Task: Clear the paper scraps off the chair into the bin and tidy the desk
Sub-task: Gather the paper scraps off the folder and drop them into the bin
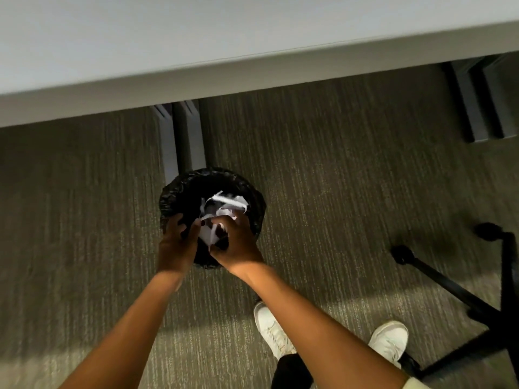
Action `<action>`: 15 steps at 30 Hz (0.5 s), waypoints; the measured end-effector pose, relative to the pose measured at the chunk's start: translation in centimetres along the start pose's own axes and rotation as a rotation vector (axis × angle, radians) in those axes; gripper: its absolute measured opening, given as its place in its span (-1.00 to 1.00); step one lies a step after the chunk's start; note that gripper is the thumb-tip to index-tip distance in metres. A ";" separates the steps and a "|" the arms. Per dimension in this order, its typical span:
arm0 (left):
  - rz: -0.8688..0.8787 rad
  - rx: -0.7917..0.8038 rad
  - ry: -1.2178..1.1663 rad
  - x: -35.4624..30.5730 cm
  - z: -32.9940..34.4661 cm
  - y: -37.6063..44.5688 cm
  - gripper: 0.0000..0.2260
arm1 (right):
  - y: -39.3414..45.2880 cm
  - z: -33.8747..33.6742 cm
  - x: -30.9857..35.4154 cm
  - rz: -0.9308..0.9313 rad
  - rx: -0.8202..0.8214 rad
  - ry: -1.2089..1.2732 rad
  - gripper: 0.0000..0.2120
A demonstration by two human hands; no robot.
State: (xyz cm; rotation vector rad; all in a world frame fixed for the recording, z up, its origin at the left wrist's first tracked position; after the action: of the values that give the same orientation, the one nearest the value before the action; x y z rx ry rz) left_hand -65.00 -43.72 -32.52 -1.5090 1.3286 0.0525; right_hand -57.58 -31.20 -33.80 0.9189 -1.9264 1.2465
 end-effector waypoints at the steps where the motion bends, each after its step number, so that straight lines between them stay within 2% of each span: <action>1: 0.003 -0.001 0.015 -0.1 0.2 -0.3 -0.52 | -0.2 -0.1 -0.2 -0.004 -0.006 -0.003 -0.54; 8: 0.088 -0.026 0.027 -1.7 2.5 -2.1 -0.54 | -3.2 -4.7 -2.0 0.013 -0.157 0.046 -0.56; 12: 0.147 0.027 -0.067 -3.5 5.3 -3.9 -0.57 | -5.4 -9.1 -2.6 -0.002 -0.275 0.085 -0.57; 15: 0.122 0.077 -0.144 -4.7 8.2 -5.3 -0.60 | -7.4 -12.7 -3.3 -0.027 -0.350 0.120 -0.58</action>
State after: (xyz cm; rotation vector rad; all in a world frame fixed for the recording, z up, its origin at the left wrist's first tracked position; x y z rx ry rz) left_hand -58.25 -35.78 -29.55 -1.3342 1.2910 0.1825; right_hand -47.78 -20.94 -28.87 0.6704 -1.9469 0.8874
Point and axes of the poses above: each hand's wrist, its own y-axis towards the middle knuckle, its own z-axis out of the palm, x = y × z, the point moved 9 cm from there along y, towards the middle knuckle, and after that the axes turned 6 degrees about x, right-handed, at the moved point
